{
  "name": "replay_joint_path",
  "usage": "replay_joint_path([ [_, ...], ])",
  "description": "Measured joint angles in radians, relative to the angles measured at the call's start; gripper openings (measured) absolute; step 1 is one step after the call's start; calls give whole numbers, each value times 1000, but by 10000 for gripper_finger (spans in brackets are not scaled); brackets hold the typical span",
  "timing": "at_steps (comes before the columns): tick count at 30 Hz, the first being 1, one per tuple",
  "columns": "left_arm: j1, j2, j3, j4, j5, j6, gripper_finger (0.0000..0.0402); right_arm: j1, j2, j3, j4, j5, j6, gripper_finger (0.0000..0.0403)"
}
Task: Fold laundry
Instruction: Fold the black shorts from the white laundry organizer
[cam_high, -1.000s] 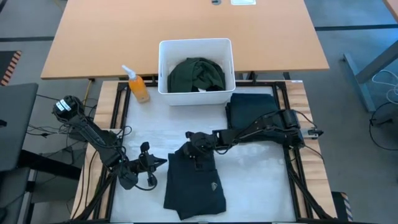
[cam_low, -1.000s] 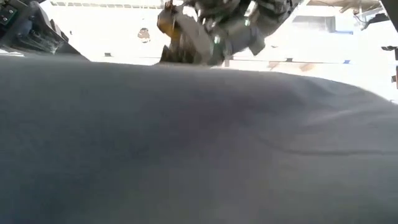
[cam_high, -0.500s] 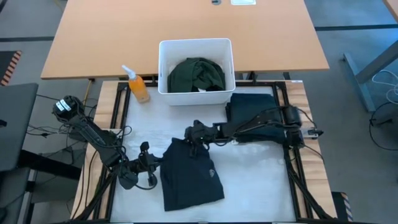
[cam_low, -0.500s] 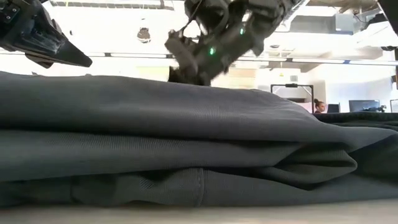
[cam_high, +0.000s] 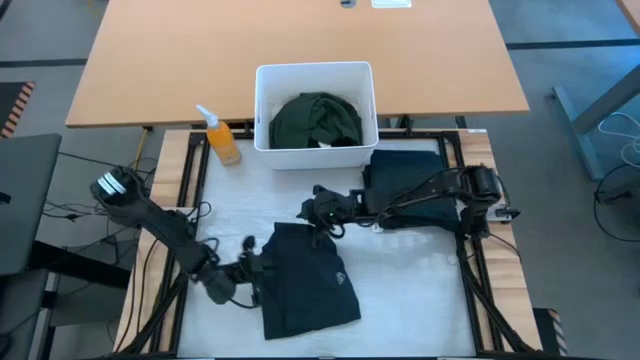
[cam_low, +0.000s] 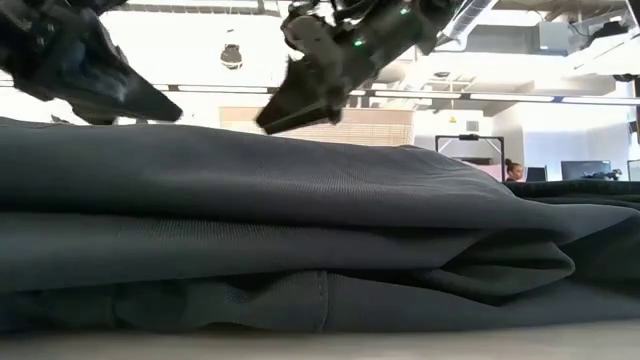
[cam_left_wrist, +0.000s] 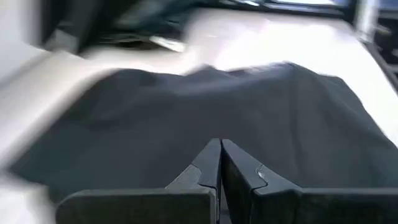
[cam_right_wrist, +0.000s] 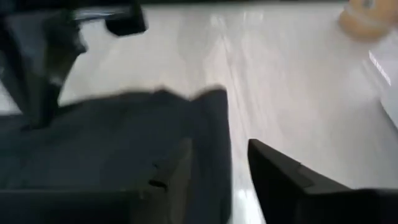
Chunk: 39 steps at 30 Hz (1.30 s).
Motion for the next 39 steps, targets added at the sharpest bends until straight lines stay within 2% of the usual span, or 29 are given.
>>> replay_joint_path([
  [2, 29, 80, 18, 124, 105, 93, 0, -1, -44, -2, -115, -16, 8, 205],
  [4, 41, 130, 54, 166, 212, 168, 0, 1, -85, -2, -204, -39, 34, 215],
  [6, 40, 150, 95, 130, 316, 233, 0, 24, -122, -10, -284, -43, 56, 218],
  [8, 31, 144, 127, 45, 364, 280, 0, 57, -149, -30, -311, -41, 68, 217],
  [13, -9, 80, 228, -287, 344, 363, 0, 148, -202, -118, -288, 18, 130, 202],
  [17, -19, 88, 294, -459, 314, 407, 9, 206, -211, -162, -253, 69, 186, 190],
  [21, 2, 99, 340, -505, 315, 448, 46, 258, -198, -163, -233, 83, 202, 181],
  [26, 22, 121, 345, -508, 402, 498, 117, 296, -199, -163, -229, 107, 202, 173],
  [31, 12, 151, 345, -510, 444, 592, 176, 303, -201, -163, -232, 121, 202, 169],
  [34, 4, 151, 345, -500, 425, 617, 195, 302, -199, -163, -234, 121, 199, 169],
  [39, 5, 163, 345, -476, 441, 617, 201, 300, -199, -163, -231, 132, 194, 168],
])
